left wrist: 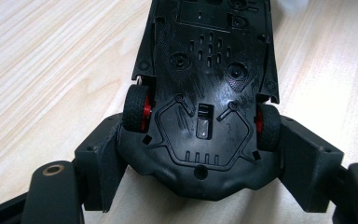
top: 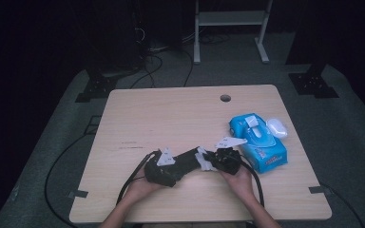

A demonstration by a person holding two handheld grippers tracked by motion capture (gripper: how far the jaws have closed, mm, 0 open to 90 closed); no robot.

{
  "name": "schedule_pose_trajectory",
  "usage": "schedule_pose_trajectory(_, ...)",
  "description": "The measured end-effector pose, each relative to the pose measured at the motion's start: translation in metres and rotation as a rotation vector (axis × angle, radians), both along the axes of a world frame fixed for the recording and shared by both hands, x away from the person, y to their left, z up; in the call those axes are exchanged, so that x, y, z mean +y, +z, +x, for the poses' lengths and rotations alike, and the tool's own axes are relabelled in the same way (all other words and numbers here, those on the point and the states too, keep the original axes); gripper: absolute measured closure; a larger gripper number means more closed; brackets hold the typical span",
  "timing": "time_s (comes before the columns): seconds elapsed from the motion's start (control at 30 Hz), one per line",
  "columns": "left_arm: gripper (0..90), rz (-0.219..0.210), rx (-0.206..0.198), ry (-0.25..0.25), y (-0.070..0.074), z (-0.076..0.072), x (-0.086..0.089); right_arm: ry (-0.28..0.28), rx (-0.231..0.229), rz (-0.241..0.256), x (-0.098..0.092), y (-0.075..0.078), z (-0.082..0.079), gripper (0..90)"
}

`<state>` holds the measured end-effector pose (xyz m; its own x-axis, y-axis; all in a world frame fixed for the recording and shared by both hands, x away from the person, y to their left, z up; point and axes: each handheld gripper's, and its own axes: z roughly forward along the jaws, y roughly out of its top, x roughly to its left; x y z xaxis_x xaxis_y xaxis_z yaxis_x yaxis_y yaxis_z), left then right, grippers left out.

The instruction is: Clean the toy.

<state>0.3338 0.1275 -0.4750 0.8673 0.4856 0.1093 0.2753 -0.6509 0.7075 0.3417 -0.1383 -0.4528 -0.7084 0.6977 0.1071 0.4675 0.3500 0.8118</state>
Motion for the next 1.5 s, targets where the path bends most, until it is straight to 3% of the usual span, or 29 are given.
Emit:
schedule_pose_trajectory(0.03, 24.5, -0.005, 0.003, 0.002, 0.000, 0.000, 0.000, -0.025, 0.010, -0.002, -0.006, 0.000, 0.002, 81.9)
schedule_pose_trajectory(0.13, 24.5, -0.004, -0.001, 0.000, 0.000, 0.001, 0.000, -0.014, 0.016, 0.001, -0.007, -0.001, -0.001, 81.9)
schedule_pose_trajectory(0.2, 24.5, 0.000, 0.000, 0.002, 0.000, 0.001, -0.001, 0.020, -0.006, -0.006, 0.002, -0.001, -0.006, 81.8)
schedule_pose_trajectory(0.23, 24.5, -0.001, 0.000, 0.003, 0.000, 0.001, -0.001, 0.053, 0.008, 0.007, 0.006, -0.001, -0.007, 81.8)
schedule_pose_trajectory(0.3, 24.4, 0.000, 0.000, 0.004, 0.000, 0.000, -0.001, 0.064, -0.006, -0.017, 0.010, -0.001, -0.009, 81.8)
schedule_pose_trajectory(0.5, 24.5, -0.006, 0.005, 0.007, 0.000, 0.001, -0.001, -0.013, 0.026, 0.003, -0.011, 0.000, -0.001, 81.9)
schedule_pose_trajectory(0.67, 24.4, -0.005, 0.006, 0.005, 0.000, 0.002, -0.001, 0.046, -0.017, -0.029, 0.005, 0.000, -0.010, 81.9)
schedule_pose_trajectory(0.73, 24.4, -0.011, 0.007, 0.007, 0.000, 0.001, -0.001, 0.032, -0.005, -0.035, 0.003, 0.001, -0.007, 82.0)
schedule_pose_trajectory(0.83, 24.4, -0.023, 0.017, 0.003, 0.000, 0.002, -0.002, 0.001, 0.036, 0.026, -0.010, -0.002, 0.000, 82.0)
schedule_pose_trajectory(1.1, 24.3, -0.003, 0.005, -0.049, 0.000, -0.005, -0.009, 0.007, -0.019, -0.002, 0.004, 0.003, 0.006, 81.9)
schedule_pose_trajectory(1.23, 24.3, -0.013, 0.010, -0.054, 0.000, -0.004, -0.008, 0.001, -0.021, 0.002, 0.002, 0.004, 0.009, 81.9)
schedule_pose_trajectory(1.37, 24.4, -0.003, 0.005, -0.047, 0.000, -0.004, -0.008, -0.048, -0.007, -0.009, -0.011, 0.004, 0.012, 82.0)
schedule_pose_trajectory(1.43, 24.4, 0.000, 0.002, -0.048, 0.000, -0.005, -0.009, -0.051, 0.003, 0.009, -0.013, 0.002, 0.010, 82.0)
schedule_pose_trajectory(1.5, 24.3, 0.001, 0.001, -0.053, 0.000, -0.006, -0.010, -0.024, -0.017, 0.003, -0.005, 0.003, 0.005, 82.0)
